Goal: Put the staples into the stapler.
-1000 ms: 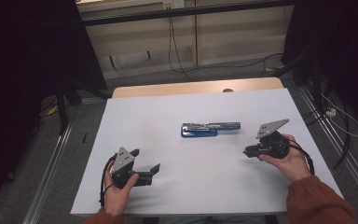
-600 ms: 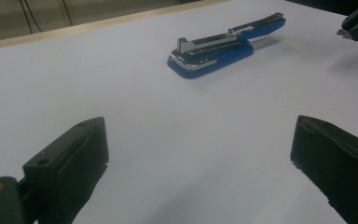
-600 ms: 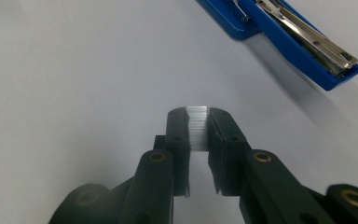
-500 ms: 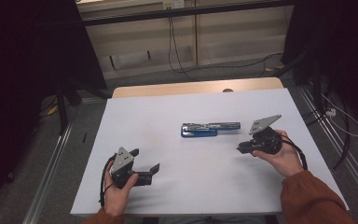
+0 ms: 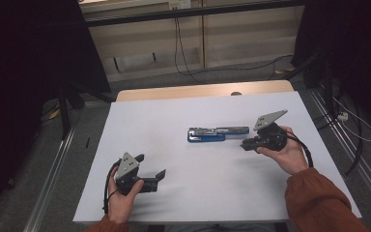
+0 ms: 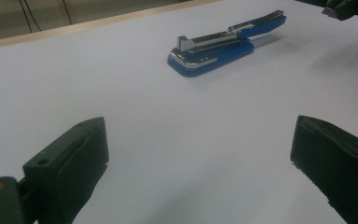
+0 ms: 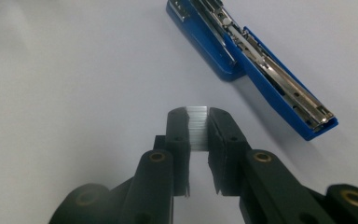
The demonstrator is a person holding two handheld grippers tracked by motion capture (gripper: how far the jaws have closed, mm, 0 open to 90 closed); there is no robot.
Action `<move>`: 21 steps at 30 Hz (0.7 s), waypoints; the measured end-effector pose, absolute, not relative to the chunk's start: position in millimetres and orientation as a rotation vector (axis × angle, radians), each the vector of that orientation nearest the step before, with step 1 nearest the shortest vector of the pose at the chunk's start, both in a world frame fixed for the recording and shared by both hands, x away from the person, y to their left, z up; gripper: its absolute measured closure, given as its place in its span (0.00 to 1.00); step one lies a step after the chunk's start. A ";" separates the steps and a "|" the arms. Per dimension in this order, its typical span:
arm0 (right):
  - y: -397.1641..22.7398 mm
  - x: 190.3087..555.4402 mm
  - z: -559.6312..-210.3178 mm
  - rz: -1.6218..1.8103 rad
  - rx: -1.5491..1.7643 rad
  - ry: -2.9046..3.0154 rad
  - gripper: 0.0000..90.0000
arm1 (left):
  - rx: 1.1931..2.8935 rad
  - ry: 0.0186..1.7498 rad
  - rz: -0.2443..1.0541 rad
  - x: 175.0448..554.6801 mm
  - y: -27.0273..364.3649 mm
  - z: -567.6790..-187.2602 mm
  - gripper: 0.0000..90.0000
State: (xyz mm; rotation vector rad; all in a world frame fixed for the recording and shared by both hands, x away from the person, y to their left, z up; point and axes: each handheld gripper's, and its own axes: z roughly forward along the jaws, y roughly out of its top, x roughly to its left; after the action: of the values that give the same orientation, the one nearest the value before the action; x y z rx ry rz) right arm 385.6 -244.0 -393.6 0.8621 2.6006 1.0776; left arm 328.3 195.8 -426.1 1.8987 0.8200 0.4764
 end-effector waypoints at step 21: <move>-225.8 407.5 -391.9 1.112 0.830 2.605 0.88 | 1.902 0.819 0.487 328.2 195.3 -426.3 0.05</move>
State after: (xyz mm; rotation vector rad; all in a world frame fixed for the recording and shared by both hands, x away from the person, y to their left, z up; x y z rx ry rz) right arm 407.5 -225.8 -391.9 0.8304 2.6049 1.1118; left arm 328.2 195.3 -426.3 1.9022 0.8191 0.4869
